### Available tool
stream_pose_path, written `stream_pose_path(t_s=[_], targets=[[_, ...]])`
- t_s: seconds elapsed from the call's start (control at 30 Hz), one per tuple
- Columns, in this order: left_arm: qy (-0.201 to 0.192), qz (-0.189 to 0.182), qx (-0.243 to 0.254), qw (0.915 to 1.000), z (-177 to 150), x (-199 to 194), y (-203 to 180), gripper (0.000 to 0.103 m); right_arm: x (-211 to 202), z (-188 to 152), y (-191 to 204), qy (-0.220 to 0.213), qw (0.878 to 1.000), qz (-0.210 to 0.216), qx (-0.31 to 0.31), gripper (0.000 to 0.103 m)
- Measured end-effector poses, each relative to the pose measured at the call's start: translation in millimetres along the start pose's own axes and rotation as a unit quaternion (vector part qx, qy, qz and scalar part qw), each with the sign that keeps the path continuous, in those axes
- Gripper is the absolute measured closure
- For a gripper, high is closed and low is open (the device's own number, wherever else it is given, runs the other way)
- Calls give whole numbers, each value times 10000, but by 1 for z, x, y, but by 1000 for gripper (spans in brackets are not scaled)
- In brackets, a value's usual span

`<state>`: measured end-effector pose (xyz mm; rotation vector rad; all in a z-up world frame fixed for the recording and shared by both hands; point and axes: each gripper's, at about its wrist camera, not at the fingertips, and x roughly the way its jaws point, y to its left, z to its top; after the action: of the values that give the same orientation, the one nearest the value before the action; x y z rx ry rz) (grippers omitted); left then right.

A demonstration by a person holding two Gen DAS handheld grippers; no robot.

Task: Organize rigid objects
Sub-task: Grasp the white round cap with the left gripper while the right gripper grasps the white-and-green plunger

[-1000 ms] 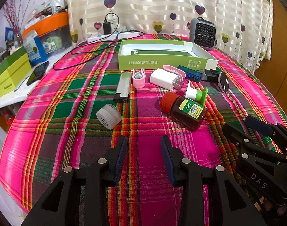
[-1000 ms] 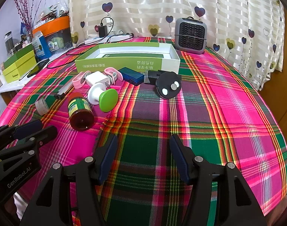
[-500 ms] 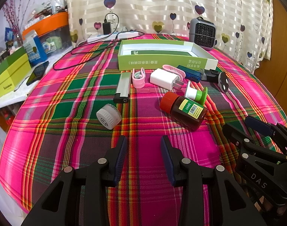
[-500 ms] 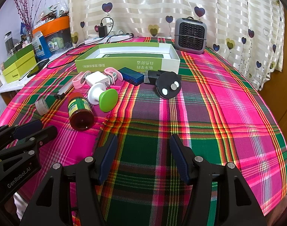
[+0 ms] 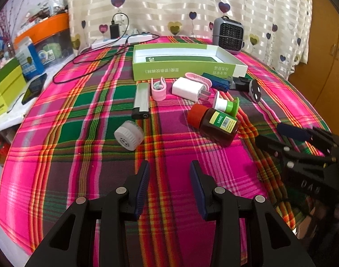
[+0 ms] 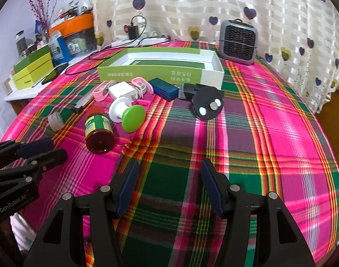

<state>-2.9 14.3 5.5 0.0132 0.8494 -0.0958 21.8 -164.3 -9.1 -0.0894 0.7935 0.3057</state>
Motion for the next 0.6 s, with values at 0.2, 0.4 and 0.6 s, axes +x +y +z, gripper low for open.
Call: stream_pose_path(t_s=[0.2, 0.4, 0.6], targets=[[-59, -237, -283, 9993, 4, -6, 23, 68, 8, 17, -1, 94, 9990, 335, -272, 45], [-59, -360, -579, 9977, 12, -2, 45, 68, 18, 30, 5, 218, 9955, 536, -748, 45], [51, -434, -522, 9977, 20, 10, 46, 67, 29, 36, 11, 337, 9914, 912, -879, 45]])
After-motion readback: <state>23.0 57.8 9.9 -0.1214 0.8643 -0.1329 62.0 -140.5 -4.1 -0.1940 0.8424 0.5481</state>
